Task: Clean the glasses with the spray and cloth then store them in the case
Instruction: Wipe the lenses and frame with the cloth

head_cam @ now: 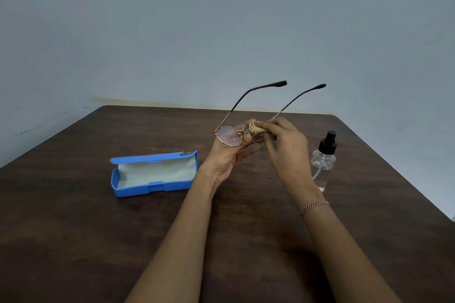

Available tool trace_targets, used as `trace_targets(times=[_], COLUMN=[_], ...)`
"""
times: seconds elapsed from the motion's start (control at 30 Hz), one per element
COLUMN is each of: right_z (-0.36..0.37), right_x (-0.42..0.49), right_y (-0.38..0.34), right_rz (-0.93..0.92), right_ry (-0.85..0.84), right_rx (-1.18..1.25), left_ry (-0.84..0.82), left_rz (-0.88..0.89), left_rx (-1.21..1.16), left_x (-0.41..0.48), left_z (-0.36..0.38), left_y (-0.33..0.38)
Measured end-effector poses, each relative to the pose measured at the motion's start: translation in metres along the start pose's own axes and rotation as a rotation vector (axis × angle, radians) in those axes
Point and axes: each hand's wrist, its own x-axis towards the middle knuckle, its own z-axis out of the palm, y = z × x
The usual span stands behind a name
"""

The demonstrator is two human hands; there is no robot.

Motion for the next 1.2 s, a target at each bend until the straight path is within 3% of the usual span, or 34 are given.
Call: trace_targets(times=[0.4, 0.6, 0.87, 1.2], right_z=[0.000, -0.001, 0.002, 0.001], right_x=[0.002, 0.003, 0.002, 0.002], right_y=[-0.003, 0.002, -0.007, -0.004], right_rz=[-0.008, 0.122, 0.018, 0.025], right_ry=[-0.046, 0.018, -0.049, -0.030], right_rx=[0.172, 0.102, 0.226, 0.021], left_ry=[0.052, 0.031, 0.027, -0.073], left_rz=[0.040, 0.001, 0.054, 0.013], left_rx=[-0.079, -0.047, -0.050, -0.085], left_x=[0.002, -0.001, 0.000, -0.001], left_z=[-0.005, 0.002, -0.002, 0.003], left_y=[0.002, 0.001, 0.003, 0.001])
